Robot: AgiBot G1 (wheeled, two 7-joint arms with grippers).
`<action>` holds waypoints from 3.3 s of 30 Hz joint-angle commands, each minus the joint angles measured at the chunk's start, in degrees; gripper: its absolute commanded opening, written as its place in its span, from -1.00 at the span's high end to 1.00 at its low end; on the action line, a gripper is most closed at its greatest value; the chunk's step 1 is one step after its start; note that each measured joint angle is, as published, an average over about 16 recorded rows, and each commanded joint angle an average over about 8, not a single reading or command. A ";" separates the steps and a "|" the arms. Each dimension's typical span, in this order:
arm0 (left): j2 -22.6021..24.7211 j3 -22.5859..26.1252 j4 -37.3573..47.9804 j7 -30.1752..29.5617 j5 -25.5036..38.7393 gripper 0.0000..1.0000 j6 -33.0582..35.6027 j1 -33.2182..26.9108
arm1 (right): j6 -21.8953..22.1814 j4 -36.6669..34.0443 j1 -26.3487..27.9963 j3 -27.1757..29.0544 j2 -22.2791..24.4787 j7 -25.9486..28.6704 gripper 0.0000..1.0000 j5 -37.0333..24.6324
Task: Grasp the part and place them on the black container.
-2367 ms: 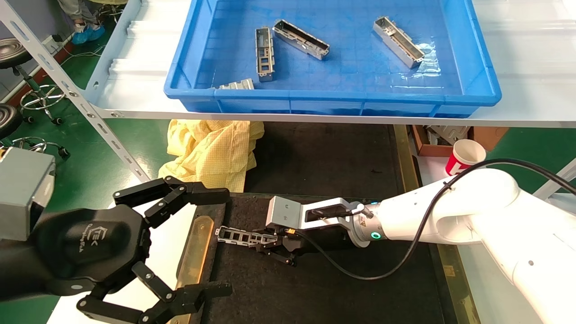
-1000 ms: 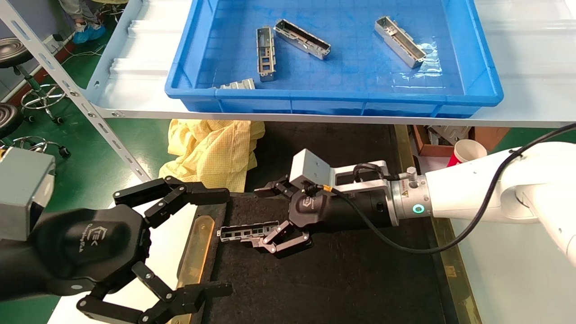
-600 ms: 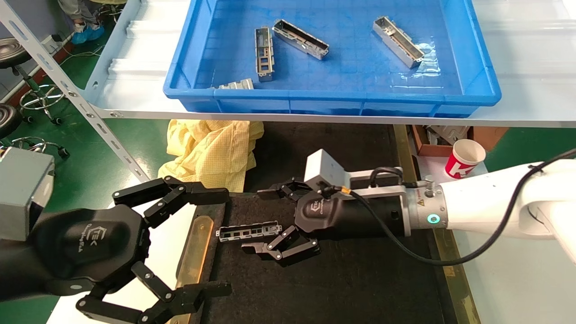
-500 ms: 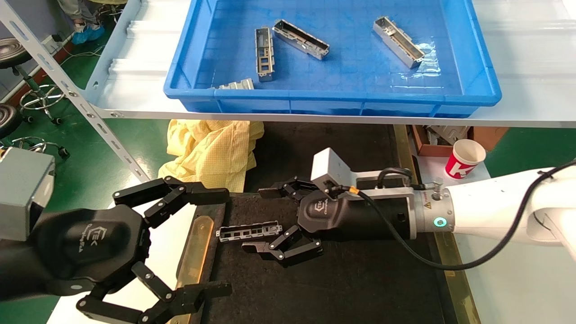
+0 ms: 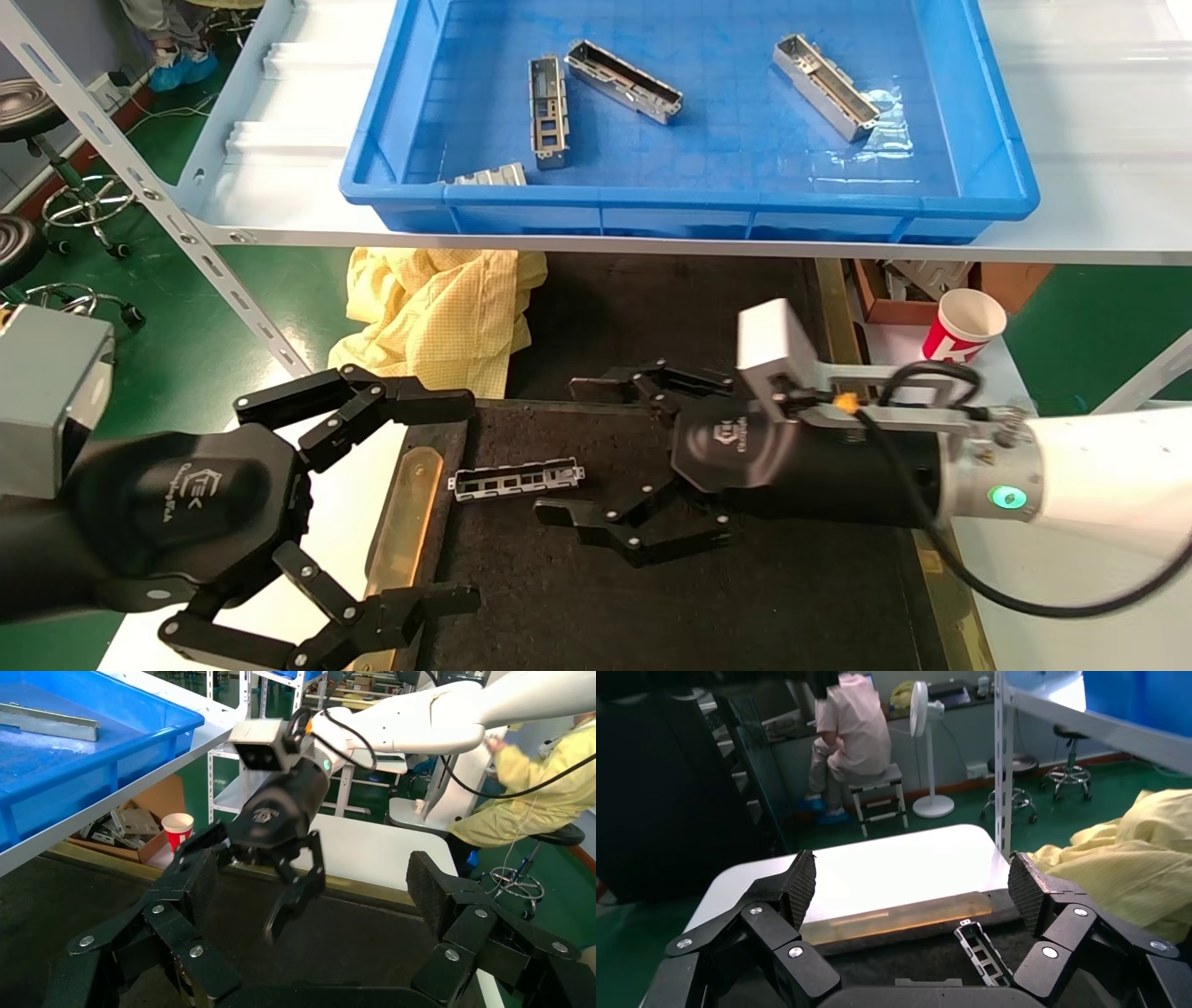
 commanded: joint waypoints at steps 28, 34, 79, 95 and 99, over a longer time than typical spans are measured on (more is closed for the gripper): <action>0.00 0.01 0.00 0.00 -0.01 -1.00 0.00 0.00 | -2.14 28.98 -16.89 25.49 18.60 12.61 -1.00 -0.67; -0.01 0.01 0.01 0.01 -0.01 -1.00 -0.01 0.00 | -2.54 34.29 -19.98 30.16 22.00 14.85 -1.00 -0.77; -0.01 0.01 0.02 0.01 -0.02 -1.00 -0.02 0.01 | -2.55 34.86 -20.35 30.68 22.40 15.14 -1.00 -0.80; -0.01 0.01 0.02 0.01 -0.02 -1.00 -0.02 0.01 | -2.54 34.79 -20.30 30.62 22.34 15.12 -1.00 -0.80; -0.01 0.01 0.02 0.01 -0.02 -1.00 -0.02 0.01 | -2.54 34.77 -20.29 30.60 22.33 15.12 -1.00 -0.80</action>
